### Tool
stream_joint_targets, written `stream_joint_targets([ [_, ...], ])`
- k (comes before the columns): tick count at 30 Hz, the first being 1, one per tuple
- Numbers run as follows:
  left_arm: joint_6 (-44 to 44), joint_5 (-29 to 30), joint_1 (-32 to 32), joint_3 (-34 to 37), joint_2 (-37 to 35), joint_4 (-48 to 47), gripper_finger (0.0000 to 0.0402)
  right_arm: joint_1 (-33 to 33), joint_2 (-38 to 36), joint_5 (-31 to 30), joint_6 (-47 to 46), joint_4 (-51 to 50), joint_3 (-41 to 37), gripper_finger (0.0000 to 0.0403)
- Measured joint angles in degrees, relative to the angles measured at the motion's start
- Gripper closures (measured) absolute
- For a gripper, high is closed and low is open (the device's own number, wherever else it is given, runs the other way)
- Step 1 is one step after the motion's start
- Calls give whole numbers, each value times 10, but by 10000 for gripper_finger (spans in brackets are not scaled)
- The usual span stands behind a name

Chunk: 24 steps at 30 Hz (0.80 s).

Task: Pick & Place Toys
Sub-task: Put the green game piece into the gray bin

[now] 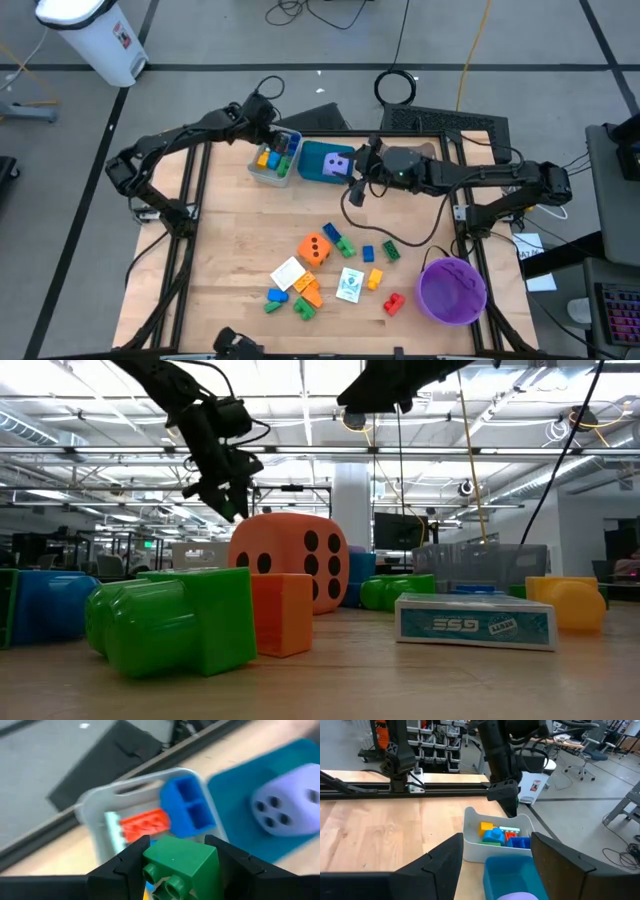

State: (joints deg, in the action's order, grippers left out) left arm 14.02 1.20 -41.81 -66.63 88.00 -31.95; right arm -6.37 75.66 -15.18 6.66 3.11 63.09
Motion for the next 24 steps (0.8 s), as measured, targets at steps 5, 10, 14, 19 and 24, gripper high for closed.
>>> stream_joint_targets([
  [5,3,14,-15,0,25,-1,211,-8,0,0,0,0,0,181],
  [10,13,7,-18,0,67,1,211,-15,0,2,0,-3,0,183],
  [14,15,3,-18,0,96,7,211,-19,0,2,-1,-19,0,183],
  [19,17,3,-20,0,121,18,211,-20,0,2,-2,-33,0,187],
  [24,17,4,-25,0,133,22,211,-20,0,2,-2,-46,0,188],
])
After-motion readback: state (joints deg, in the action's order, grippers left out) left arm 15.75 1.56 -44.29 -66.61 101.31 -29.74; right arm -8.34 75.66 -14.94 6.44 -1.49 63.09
